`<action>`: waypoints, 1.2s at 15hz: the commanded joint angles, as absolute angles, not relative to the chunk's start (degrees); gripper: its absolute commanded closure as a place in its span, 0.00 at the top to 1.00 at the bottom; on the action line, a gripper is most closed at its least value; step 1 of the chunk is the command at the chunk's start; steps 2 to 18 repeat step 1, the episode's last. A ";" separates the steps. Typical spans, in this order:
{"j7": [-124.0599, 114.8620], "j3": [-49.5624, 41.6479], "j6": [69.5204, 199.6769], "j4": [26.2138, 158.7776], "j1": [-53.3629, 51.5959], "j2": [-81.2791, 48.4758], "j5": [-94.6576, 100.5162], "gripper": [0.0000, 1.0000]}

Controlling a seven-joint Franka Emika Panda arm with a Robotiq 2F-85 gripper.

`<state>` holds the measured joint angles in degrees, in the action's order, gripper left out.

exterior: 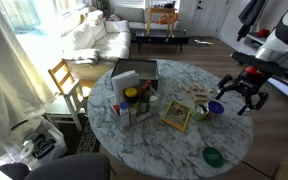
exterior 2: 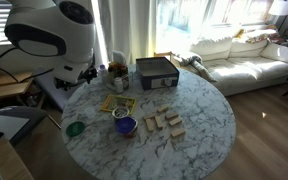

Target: Pour the transparent measuring cup is content into the open container

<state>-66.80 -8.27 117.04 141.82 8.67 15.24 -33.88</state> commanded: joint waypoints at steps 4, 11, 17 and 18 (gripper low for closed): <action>-66.48 -7.70 116.87 141.78 9.29 15.34 -33.94 1.00; -66.48 -7.70 116.87 141.78 9.29 15.34 -33.94 1.00; -66.48 -7.70 116.87 141.78 9.29 15.34 -33.94 1.00; -66.48 -7.70 116.87 141.78 9.29 15.34 -33.94 1.00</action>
